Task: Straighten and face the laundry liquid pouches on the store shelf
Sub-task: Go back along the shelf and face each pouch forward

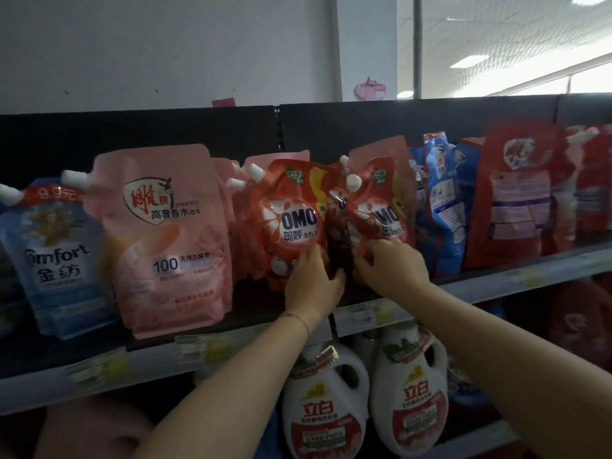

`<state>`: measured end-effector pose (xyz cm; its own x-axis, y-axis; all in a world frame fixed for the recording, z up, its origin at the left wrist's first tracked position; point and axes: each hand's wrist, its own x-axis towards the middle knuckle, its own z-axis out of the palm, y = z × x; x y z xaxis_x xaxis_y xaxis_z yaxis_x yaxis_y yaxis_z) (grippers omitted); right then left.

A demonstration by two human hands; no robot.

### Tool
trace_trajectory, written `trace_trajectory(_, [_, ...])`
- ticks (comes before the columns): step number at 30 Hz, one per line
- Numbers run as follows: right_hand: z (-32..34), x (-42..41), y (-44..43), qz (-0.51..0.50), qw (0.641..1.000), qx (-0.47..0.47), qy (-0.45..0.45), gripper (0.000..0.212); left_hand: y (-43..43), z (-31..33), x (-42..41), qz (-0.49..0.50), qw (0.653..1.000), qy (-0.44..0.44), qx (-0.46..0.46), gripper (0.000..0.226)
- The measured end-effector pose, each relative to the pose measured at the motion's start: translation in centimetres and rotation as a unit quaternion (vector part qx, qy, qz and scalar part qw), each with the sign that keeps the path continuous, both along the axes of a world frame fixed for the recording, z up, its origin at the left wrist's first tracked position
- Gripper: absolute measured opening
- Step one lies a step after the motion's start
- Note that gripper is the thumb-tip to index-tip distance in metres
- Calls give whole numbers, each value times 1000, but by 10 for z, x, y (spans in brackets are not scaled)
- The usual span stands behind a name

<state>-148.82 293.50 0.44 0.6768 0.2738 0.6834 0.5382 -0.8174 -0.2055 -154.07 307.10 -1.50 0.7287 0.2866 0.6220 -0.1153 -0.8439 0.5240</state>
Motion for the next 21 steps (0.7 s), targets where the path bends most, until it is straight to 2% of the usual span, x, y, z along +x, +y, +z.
trace_trajectory(4, [-9,-2,-10,5,999,52,-4,32,-19,0,11,-57,996,62,-40,57])
trace_trajectory(8, [-18,0,-13,16,994,109,19,37,-32,-2,21,-80,992,73,-67,66])
trace_trajectory(13, [-14,2,-23,25,987,160,2,18,-46,5,40,-83,988,93,-96,86])
trace_trajectory(15, [-10,8,-29,13,987,158,5,14,-54,12,47,-86,983,87,-134,102])
trace_trajectory(17, [-7,14,-36,0,988,154,24,22,-62,16,54,-91,979,71,-169,118])
trace_trajectory(19, [-4,21,-41,8,986,157,57,23,-65,17,60,-99,973,72,-198,122])
trace_trajectory(21, [-4,35,-46,15,986,121,114,23,-60,18,67,-92,967,80,-225,120])
